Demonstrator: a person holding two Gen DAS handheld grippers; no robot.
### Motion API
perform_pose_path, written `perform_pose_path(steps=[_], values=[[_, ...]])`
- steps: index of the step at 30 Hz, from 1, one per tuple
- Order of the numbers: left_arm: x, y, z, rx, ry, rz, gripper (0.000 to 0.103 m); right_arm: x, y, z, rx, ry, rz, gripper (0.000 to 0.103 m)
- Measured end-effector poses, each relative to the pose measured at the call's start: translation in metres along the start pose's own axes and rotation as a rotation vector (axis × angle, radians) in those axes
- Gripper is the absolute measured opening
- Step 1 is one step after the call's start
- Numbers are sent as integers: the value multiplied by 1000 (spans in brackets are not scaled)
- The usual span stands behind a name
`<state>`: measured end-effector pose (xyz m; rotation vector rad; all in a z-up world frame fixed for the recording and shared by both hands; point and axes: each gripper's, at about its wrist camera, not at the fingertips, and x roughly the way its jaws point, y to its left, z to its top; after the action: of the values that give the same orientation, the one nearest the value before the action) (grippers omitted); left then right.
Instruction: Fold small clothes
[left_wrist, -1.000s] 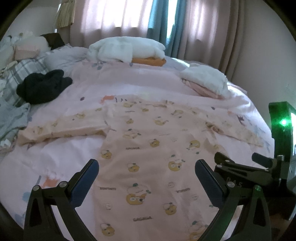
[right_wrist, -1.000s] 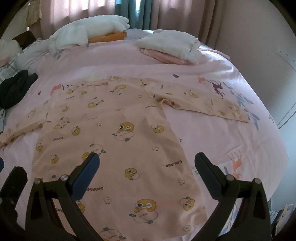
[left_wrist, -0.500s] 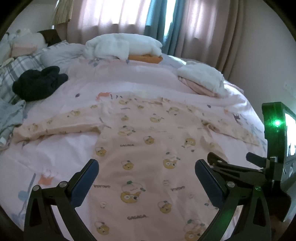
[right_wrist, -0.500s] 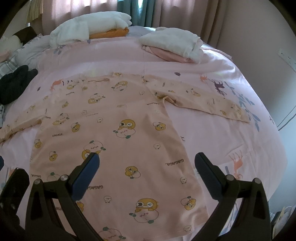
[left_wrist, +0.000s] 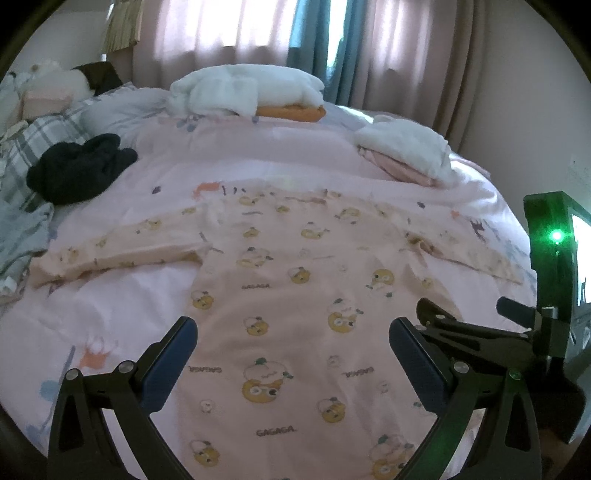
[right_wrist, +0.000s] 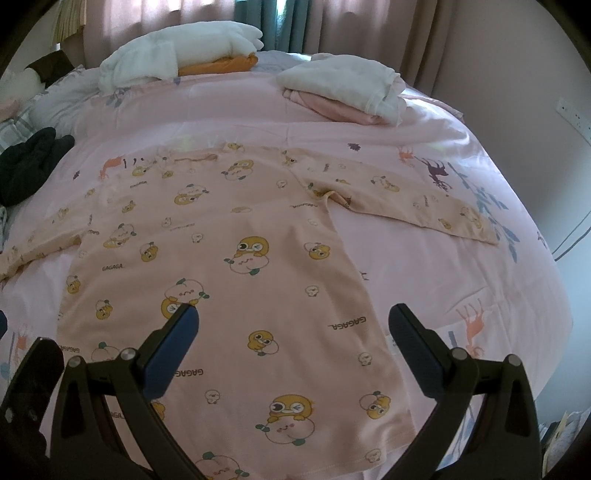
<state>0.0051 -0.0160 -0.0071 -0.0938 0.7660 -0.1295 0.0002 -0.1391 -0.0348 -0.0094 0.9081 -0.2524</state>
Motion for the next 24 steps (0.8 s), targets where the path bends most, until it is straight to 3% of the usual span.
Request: perform_pose_path(steps=[7, 24], values=[[-1, 3, 0, -20, 4, -30, 103, 1, 1, 0, -4, -5, 0, 103], [3, 2, 1, -14, 22, -16, 103, 2, 3, 1, -4, -1, -21, 103]])
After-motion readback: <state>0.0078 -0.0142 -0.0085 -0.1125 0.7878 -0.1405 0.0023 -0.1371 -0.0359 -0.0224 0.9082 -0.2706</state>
